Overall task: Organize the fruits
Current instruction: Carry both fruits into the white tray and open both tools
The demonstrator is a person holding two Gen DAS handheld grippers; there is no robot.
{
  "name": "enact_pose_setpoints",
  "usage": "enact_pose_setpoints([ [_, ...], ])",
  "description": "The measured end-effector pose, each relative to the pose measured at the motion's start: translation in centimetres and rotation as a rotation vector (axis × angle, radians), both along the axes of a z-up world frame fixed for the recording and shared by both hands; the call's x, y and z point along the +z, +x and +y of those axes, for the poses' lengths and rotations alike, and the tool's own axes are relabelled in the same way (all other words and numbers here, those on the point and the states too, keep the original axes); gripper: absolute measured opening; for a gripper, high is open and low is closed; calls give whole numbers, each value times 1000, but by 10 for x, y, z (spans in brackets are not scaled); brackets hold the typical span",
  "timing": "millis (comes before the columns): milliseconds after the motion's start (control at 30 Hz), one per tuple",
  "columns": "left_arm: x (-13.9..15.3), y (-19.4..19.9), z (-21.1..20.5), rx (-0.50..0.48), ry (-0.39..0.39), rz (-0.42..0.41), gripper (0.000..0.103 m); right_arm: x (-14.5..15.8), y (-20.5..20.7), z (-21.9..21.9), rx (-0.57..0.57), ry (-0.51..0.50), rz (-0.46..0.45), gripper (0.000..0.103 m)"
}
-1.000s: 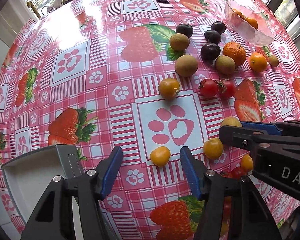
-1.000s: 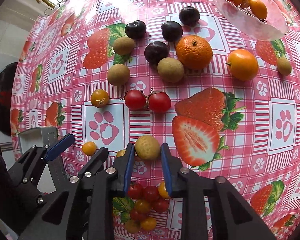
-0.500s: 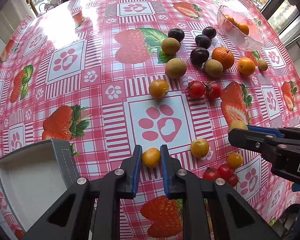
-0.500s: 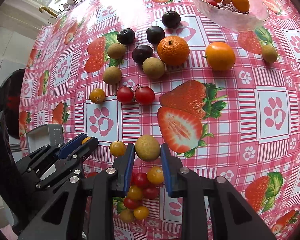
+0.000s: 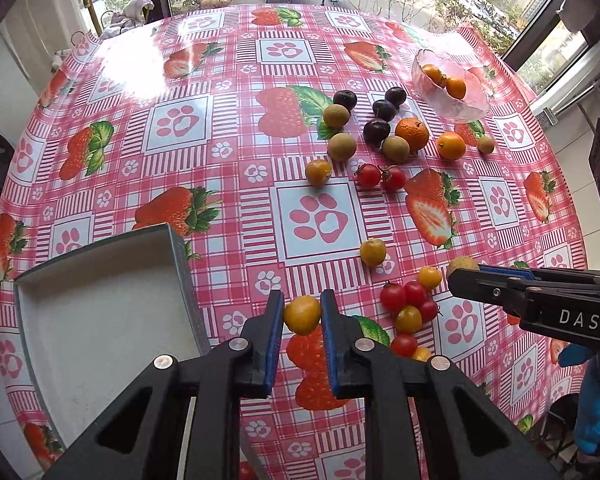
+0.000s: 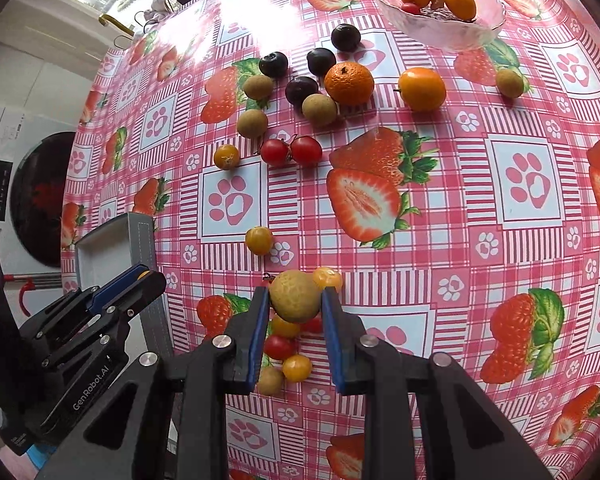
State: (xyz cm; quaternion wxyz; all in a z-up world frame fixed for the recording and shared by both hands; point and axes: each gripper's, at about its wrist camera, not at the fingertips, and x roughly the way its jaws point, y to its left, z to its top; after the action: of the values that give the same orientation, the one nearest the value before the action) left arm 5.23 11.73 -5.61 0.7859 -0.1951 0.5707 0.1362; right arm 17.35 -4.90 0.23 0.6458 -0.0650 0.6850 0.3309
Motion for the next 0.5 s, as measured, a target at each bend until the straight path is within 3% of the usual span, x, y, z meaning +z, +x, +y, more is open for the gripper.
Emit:
enact_pose_setpoints([
  [233,18,-47,6,42,15,-11,20,13,-31,-8,29,-2,3,29],
  [500,12,-106,27,137,16,26,20,20,-71,8,94,-15,13,29],
])
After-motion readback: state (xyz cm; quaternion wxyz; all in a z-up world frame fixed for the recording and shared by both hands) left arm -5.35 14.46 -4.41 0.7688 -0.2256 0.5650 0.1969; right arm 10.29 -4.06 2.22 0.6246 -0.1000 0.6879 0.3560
